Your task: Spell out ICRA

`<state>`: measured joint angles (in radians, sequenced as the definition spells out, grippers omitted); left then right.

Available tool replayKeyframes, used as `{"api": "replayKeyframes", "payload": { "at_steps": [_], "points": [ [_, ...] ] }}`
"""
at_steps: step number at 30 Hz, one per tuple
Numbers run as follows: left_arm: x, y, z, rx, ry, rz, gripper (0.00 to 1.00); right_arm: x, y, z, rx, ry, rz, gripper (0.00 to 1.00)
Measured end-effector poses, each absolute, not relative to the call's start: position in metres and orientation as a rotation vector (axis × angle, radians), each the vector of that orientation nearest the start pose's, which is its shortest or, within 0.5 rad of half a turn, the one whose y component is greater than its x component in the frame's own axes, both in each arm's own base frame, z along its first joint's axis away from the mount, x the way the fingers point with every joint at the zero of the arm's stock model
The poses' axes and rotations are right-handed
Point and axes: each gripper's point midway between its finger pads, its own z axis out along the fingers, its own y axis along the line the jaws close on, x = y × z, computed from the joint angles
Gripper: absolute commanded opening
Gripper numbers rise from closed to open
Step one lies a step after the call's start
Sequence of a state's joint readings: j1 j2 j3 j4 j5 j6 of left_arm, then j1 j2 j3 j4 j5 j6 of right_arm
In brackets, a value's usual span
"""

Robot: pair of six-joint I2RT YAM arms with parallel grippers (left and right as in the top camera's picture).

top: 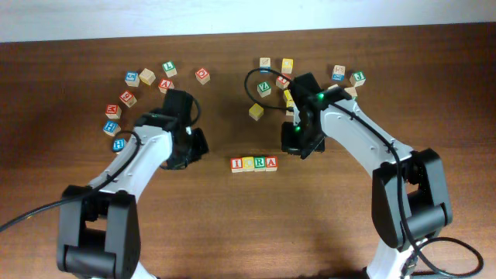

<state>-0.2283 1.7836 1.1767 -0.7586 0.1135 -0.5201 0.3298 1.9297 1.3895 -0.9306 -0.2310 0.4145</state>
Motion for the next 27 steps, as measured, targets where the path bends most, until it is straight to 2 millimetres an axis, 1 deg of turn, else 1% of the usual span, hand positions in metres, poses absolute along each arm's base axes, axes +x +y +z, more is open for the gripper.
{"api": "replayKeyframes", "payload": {
  "at_steps": [2, 5, 7, 10, 12, 17, 20, 22, 24, 27],
  "points": [
    [0.338, -0.109, 0.031, -0.4, 2.965, -0.275, 0.0, 0.342, 0.164, 0.036, 0.115, 3.1, 0.442, 0.04],
    [0.332, -0.123, 0.022, -0.378, 2.965, -0.296, 0.0, 0.338, 0.165, 0.032, 0.141, 3.111, 0.461, 0.04],
    [0.333, -0.132, 0.022, -0.355, 2.949, -0.316, 0.0, 0.34, 0.167, 0.03, 0.142, 3.094, 0.476, 0.04],
    [0.334, -0.144, 0.023, -0.326, 2.935, -0.334, 0.0, 0.334, 0.165, 0.019, 0.154, 3.103, 0.477, 0.04],
    [0.334, -0.149, 0.023, -0.309, 2.932, -0.34, 0.0, 0.331, 0.166, 0.016, 0.156, 3.109, 0.494, 0.04],
    [0.335, -0.151, 0.024, -0.31, 2.926, -0.345, 0.0, 0.33, 0.17, 0.016, 0.144, 3.107, 0.516, 0.04],
    [0.335, -0.151, 0.023, -0.325, 2.925, -0.351, 0.0, 0.329, 0.181, 0.016, 0.096, 3.095, 0.526, 0.04],
    [0.334, -0.155, 0.014, -0.327, 2.949, -0.376, 0.0, 0.328, 0.189, 0.017, 0.073, 3.088, 0.537, 0.04],
    [0.331, -0.158, 0.009, -0.33, 2.969, -0.389, 0.0, 0.328, 0.189, 0.017, 0.086, 3.088, 0.538, 0.04],
    [0.33, -0.167, 0.009, -0.302, 2.969, -0.426, 0.0, 0.329, 0.189, 0.017, 0.096, 3.088, 0.539, 0.04]
  ]
}}
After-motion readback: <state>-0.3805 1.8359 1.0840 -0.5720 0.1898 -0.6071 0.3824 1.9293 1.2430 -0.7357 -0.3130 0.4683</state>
